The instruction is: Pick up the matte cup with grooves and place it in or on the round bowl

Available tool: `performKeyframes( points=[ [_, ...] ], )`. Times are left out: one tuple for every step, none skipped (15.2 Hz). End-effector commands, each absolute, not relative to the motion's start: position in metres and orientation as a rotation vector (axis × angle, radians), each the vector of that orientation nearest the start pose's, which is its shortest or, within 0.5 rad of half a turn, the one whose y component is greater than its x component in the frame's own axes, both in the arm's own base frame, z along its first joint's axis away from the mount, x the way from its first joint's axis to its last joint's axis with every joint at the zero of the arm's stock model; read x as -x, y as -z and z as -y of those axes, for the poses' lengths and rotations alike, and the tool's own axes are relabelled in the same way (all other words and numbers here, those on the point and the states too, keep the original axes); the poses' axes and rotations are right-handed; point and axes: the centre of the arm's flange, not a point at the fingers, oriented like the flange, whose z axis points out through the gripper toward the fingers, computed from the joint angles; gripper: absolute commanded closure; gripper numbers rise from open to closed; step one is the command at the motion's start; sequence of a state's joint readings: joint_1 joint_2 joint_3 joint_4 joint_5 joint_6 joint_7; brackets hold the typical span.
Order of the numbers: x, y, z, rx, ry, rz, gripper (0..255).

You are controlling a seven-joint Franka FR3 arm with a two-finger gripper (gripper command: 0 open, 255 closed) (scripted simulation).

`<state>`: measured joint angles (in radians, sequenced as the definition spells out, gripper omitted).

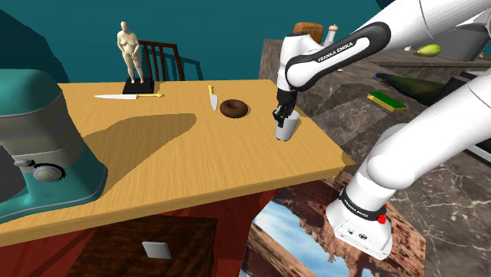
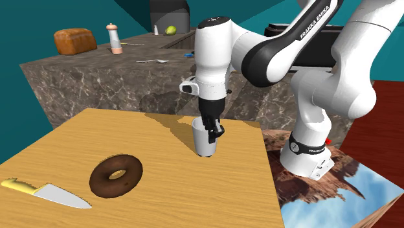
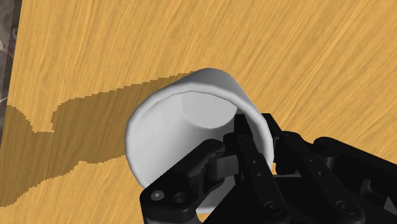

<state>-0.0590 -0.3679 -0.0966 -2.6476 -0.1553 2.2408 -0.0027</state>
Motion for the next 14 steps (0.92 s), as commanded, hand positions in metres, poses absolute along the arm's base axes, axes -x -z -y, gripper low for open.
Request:
performKeyframes(
  points=[
    [-0.387,-0.359,0.064,3.222,-0.073,-0.076,255],
    [-0.387,-0.359,0.064,3.222,-0.073,-0.076,255],
    [-0.387,-0.359,0.064,3.222,-0.073,-0.076,255],
    [-0.387,-0.359,0.064,3.222,-0.073,-0.076,255],
    [-0.387,-0.359,0.064,3.222,-0.073,-0.076,255],
    [-0.387,-0.359,0.064,3.222,-0.073,-0.076,255],
    [-0.387,-0.364,0.064,3.222,-0.073,-0.076,255],
    [-0.387,-0.370,0.064,3.222,-0.073,-0.076,255],
    [-0.387,-0.375,0.064,3.222,-0.073,-0.076,255],
    [-0.387,-0.380,0.064,3.222,-0.073,-0.076,255],
    [-0.387,-0.385,0.064,3.222,-0.073,-0.076,255],
    [-0.387,-0.391,0.064,3.222,-0.073,-0.076,255],
    [-0.387,-0.396,0.064,3.222,-0.073,-0.076,255],
    [-0.387,-0.401,0.064,3.222,-0.073,-0.076,255]
  ],
)
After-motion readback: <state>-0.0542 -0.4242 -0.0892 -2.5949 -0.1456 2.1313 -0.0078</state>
